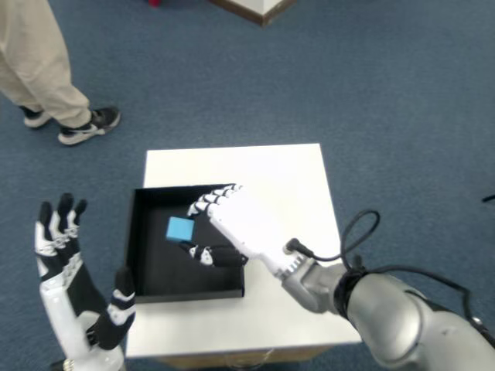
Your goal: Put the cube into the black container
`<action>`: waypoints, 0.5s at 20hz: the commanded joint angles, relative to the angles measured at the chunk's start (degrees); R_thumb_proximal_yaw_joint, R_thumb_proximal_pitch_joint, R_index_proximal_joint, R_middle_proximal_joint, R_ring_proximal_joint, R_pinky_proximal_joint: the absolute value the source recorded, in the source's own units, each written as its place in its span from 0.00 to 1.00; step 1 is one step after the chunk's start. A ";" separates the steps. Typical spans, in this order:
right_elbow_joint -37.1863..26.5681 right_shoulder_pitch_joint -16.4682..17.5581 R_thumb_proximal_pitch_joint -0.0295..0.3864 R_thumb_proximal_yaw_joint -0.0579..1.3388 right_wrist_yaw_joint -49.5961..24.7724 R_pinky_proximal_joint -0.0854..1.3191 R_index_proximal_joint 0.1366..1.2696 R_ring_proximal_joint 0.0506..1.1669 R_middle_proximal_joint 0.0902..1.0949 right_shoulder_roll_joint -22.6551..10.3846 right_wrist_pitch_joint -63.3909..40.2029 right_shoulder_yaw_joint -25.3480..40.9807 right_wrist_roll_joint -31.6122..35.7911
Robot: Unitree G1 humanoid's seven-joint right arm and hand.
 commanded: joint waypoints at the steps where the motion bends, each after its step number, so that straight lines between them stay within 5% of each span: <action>1: -2.39 -3.44 0.37 0.81 1.97 0.84 0.70 0.75 0.63 -1.45 5.89 -8.33 -4.74; 3: -4.32 -2.61 0.19 0.50 4.93 0.82 0.35 0.69 0.53 -1.81 10.36 -12.95 -8.96; 4: -5.12 -2.30 0.18 0.45 6.09 0.82 0.32 0.67 0.51 -1.94 12.64 -15.03 -11.37; 10: -7.32 0.14 0.27 0.46 9.61 0.79 0.42 0.63 0.50 -2.37 18.67 -25.82 -22.62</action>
